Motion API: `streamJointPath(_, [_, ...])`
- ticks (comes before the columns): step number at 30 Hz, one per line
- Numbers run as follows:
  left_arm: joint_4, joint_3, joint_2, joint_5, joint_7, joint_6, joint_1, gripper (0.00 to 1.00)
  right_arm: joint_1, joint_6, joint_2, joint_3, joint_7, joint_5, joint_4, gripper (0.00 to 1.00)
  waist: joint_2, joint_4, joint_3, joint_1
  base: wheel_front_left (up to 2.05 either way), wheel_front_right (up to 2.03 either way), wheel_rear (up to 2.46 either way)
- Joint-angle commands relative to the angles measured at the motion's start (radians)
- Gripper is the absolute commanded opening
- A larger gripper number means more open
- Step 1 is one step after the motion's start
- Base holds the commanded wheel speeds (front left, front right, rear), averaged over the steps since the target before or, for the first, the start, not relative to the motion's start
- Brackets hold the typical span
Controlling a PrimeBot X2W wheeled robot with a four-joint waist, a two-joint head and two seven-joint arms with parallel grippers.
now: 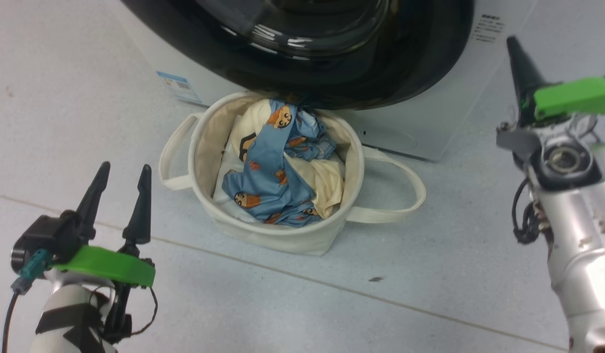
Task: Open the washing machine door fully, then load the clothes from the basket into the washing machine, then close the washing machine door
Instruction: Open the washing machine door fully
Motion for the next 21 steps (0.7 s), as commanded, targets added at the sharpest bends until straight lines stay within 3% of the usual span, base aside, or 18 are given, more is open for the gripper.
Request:
streamJointPath(1, [-0.030,0.035,0.041,-0.008,-0.012,-0.005,-0.033,1.00,-0.058,0.000,0.000,0.022,0.007,0.008,-0.044,0.00,0.0000,0.008,0.012,0.0000,0.00,0.00,0.00])
streamJointPath(13, [-0.033,0.026,0.039,-0.018,-0.012,-0.005,-0.053,1.00,-0.174,0.000,-0.013,0.050,0.109,0.105,-0.027,0.00,0.0000,0.041,0.064,0.0000,0.00,0.00,0.00])
streamJointPath(21, [-0.023,0.036,0.041,-0.011,-0.012,-0.006,-0.046,1.00,-0.178,0.000,0.005,0.121,0.299,0.153,0.028,0.00,0.0000,0.024,0.039,0.0000,0.00,0.00,0.00])
